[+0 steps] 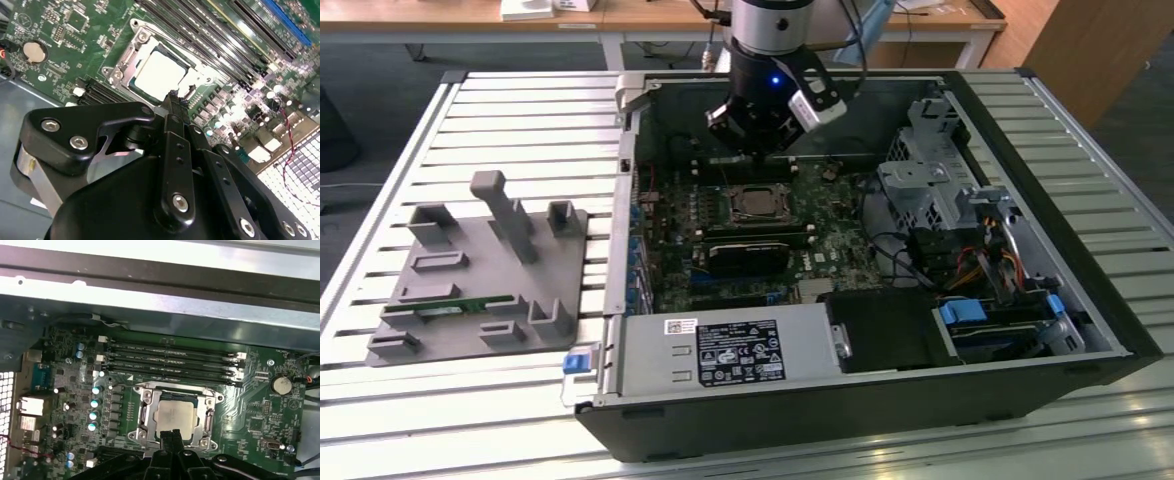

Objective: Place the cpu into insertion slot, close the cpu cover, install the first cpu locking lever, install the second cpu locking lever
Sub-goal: 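Install the first cpu locking lever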

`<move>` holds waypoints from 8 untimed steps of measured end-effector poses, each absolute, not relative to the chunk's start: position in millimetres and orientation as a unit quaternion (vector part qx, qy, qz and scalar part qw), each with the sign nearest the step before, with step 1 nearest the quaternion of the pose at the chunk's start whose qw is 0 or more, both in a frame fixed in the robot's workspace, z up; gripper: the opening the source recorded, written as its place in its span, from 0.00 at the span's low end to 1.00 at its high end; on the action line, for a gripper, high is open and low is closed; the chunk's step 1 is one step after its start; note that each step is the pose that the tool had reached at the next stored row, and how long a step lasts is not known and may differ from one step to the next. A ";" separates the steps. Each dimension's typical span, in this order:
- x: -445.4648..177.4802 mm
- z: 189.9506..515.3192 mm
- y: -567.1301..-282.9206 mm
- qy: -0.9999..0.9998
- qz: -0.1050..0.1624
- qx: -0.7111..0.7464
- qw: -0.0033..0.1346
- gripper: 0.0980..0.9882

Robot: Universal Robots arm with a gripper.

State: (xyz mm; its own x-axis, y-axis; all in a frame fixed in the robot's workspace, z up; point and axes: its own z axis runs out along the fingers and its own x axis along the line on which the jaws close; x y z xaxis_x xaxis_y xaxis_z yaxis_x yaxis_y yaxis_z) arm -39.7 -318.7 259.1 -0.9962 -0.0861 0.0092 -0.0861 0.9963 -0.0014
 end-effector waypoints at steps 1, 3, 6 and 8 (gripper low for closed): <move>-41.3 259.1 -318.7 -0.999 0.001 0.040 0.005 0.01; -44.3 259.0 -318.7 -0.999 0.001 0.040 0.005 0.01; -48.4 259.1 -318.7 -0.999 0.000 0.040 0.004 0.01; -50.0 259.0 -318.6 -0.999 0.000 0.040 0.004 0.01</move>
State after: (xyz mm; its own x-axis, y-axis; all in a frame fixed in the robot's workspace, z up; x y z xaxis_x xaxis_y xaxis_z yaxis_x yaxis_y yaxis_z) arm -50.0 -318.6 259.0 -0.9968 -0.0797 0.0081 -0.0797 0.9968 0.0012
